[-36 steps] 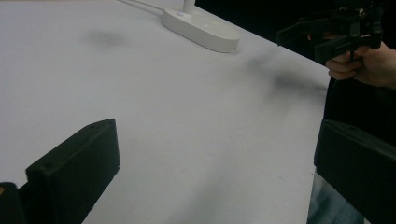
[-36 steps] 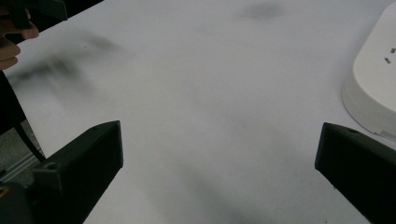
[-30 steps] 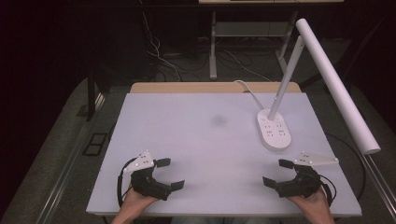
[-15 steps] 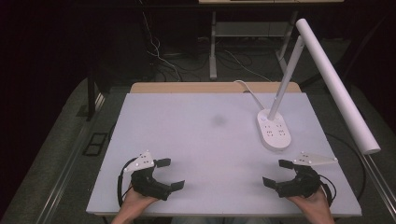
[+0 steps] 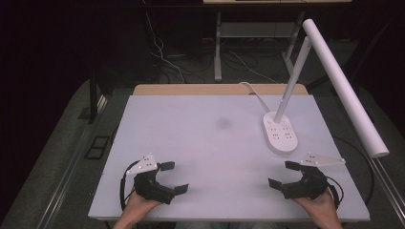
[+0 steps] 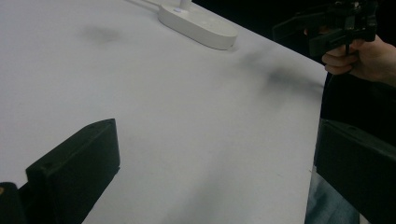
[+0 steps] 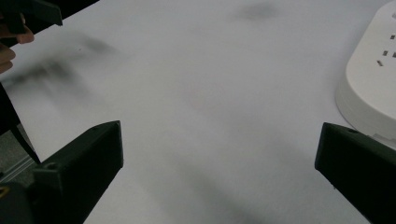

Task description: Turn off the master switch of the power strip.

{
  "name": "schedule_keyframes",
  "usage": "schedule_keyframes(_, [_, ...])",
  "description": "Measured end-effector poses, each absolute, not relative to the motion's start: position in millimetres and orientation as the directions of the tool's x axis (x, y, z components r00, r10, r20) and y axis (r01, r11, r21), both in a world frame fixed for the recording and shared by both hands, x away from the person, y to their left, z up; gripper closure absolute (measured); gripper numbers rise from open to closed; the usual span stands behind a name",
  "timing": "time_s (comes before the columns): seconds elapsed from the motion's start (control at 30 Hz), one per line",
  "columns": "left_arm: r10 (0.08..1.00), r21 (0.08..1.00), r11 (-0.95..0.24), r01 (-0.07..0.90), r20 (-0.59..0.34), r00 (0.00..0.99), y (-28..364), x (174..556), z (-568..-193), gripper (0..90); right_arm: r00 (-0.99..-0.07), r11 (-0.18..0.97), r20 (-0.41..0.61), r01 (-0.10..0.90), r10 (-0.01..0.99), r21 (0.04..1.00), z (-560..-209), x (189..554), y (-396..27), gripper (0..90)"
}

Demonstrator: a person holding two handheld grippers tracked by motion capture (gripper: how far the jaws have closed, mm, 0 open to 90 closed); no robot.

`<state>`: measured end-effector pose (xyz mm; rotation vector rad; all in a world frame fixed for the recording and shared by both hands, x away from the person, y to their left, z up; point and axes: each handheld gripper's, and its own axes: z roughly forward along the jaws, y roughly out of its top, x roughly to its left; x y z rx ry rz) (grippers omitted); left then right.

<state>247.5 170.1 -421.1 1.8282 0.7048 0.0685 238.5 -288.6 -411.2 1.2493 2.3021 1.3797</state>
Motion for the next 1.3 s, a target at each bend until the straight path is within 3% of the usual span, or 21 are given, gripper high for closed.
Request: schedule_keyframes(1.3, [0.495, 0.876, -0.213, 0.433, -0.285, 0.821, 169, 246, -422, 0.0, -0.660, 0.290, 0.221, 0.572, 0.718, 0.767, -381, 266, -270, 0.6])
